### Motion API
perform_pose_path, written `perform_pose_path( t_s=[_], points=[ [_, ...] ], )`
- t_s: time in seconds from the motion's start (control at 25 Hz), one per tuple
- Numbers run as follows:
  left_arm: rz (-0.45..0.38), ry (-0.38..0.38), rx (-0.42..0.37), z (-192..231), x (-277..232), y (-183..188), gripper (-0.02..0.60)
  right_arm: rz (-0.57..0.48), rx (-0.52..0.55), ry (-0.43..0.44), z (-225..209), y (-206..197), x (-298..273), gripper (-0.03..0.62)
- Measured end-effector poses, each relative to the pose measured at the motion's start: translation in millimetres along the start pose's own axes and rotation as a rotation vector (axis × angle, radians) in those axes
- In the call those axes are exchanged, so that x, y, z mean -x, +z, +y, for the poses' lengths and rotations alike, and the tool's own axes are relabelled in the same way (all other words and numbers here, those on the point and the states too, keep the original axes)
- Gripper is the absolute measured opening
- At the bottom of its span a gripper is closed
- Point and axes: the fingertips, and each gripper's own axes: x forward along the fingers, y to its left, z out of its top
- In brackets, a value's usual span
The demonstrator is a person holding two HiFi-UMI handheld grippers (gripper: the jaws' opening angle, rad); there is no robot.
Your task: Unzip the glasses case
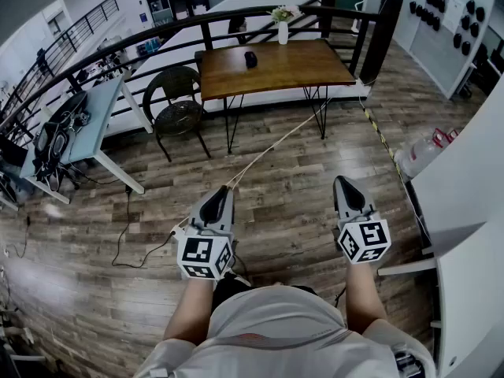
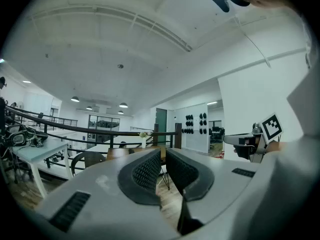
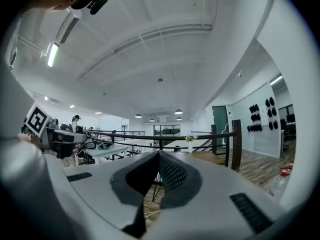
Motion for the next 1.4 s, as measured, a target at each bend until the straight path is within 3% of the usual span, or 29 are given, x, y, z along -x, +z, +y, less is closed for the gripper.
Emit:
perform_pose_path(
  t_s=[0.6, 1.04, 1.4],
  points=[
    [0.003, 0.009, 0.010, -4.8, -1.0, -1.4, 0.038, 0.011, 0.028, 0.024, -1.4, -2.7, 3.4, 0.051],
    [0.055, 0.014, 0.019, -16.7, -3.4, -16.5, 0.038, -0.063, -0.042, 0.051, -12.5, -6.4, 12.2, 0.051],
    [0.054, -0.058, 0.041, 9.7, -83.1, -19.8, 0.038, -0.073, -0.010, 0.020, -38.6, -6.7, -31.9, 0.052]
  ],
)
